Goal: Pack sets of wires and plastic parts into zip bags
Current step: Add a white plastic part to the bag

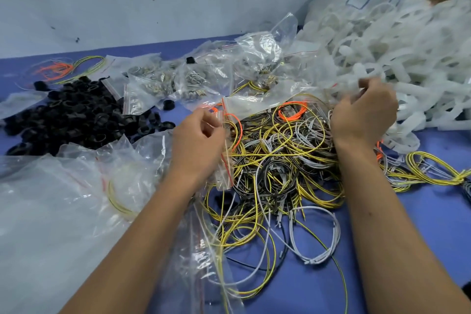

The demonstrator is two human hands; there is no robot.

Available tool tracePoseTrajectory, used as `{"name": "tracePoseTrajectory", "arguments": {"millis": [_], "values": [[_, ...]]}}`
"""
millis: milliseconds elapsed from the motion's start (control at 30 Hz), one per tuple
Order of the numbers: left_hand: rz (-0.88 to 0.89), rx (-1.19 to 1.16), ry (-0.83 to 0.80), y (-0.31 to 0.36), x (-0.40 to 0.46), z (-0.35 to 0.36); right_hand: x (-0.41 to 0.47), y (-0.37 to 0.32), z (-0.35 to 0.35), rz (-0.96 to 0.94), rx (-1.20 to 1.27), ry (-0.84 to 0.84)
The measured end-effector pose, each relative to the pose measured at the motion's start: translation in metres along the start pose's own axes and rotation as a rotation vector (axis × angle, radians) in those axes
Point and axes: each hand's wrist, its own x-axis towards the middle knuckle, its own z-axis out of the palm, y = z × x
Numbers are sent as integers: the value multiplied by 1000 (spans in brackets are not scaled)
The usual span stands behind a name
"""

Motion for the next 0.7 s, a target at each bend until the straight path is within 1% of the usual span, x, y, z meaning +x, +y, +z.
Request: {"name": "tracePoseTrajectory", "arguments": {"millis": [67, 133, 167, 200, 233, 300, 367, 400, 433, 467, 533, 633, 700], "values": [[32, -128, 66, -5, -6, -4, -3, -7, -3, -35, 81, 103], [42, -237, 145, -9, -8, -8, -10, -18, -6, -110, 229, 164], [43, -285, 176, -9, -8, -9, -14, -24, -6, -150, 325, 155], [46, -321, 199, -10, -8, -10, -19, -30, -6, -181, 437, 97], [52, -344, 216, -10, -8, -11, -25, -37, -6, -193, 567, -19], [67, -365, 239, -10, -10, -11, -39, -51, -7, -150, 863, -368], [87, -373, 249, -9, -11, -11, -54, -65, -10, 18, 1175, -754], [96, -374, 252, -9, -12, -11, -61, -70, -9, 118, 1298, -923], [102, -372, 257, -8, -13, -11, -67, -73, -8, 200, 1377, -1049], [106, -372, 264, -7, -13, -10, -73, -74, -6, 252, 1408, -1132], [115, -394, 292, -6, -14, -11, -80, -77, -3, 307, 1371, -1201], [122, -448, 365, -4, -16, -14, -80, -75, -1, 339, 1225, -1191], [151, -438, 406, -1, -19, -14, -79, -72, 0, 297, 1116, -1172]]}}
